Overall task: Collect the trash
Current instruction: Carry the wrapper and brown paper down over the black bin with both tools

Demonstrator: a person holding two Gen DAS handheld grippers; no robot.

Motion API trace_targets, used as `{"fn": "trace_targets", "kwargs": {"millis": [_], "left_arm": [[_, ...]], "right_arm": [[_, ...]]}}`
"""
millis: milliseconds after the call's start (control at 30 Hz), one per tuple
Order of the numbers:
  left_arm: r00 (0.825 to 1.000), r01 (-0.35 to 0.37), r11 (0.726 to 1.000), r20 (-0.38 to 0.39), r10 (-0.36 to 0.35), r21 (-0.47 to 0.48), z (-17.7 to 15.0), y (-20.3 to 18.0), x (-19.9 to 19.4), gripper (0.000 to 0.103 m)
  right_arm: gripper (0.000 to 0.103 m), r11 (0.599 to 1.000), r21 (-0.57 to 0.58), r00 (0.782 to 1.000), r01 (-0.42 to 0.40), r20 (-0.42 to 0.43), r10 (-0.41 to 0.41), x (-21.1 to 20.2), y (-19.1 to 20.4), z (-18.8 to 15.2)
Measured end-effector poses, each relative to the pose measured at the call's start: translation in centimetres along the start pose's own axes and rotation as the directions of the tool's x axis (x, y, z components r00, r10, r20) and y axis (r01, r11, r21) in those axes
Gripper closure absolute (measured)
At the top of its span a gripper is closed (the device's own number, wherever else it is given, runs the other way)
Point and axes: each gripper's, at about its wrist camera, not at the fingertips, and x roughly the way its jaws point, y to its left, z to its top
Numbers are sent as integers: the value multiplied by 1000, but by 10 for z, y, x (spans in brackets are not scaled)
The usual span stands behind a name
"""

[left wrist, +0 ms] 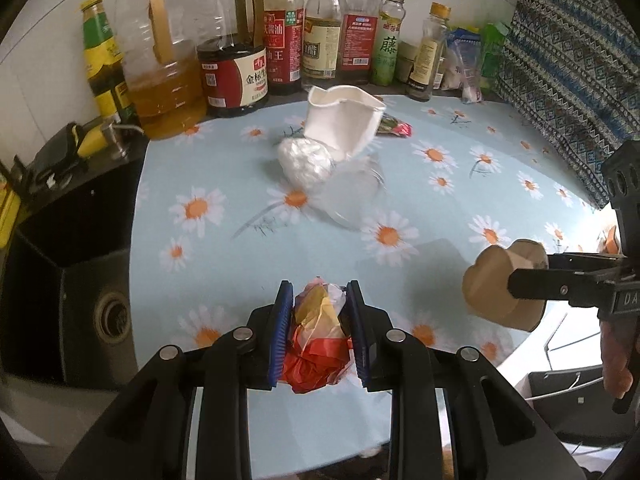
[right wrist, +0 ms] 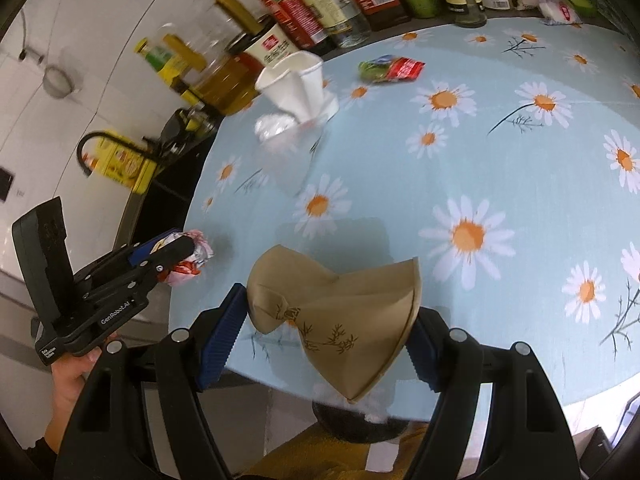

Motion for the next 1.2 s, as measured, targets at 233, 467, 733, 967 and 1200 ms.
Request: {"fn": "trace_targets", "kwargs": {"millis": [233, 467, 733, 967, 1200], "left_arm": [[1000, 10, 999, -3, -11, -46, -32, -20, -13, 77], [1000, 11, 996, -20, -13, -92, -62, -26, -24, 77], [999, 21, 989, -35, -26, -147, -93, -25, -36, 77], [997, 36, 979, -67, -50, -202, -122, -22, -30, 77], [990, 45, 967, -121, -77, -252, -153, -16, -16, 77]], "right_arm": [[30, 998, -58, 999, -24, -41, 21, -6, 10, -22], [30, 992, -109, 996, -69, -66, 62, -9, 25, -42], [30, 982, -159, 989, -105, -117, 87, -3, 43, -66], [30, 976, -181, 980, -118, -178, 86, 11, 50, -87], [30, 977, -185, 970, -105, -237, 60, 28, 48, -104]]}}
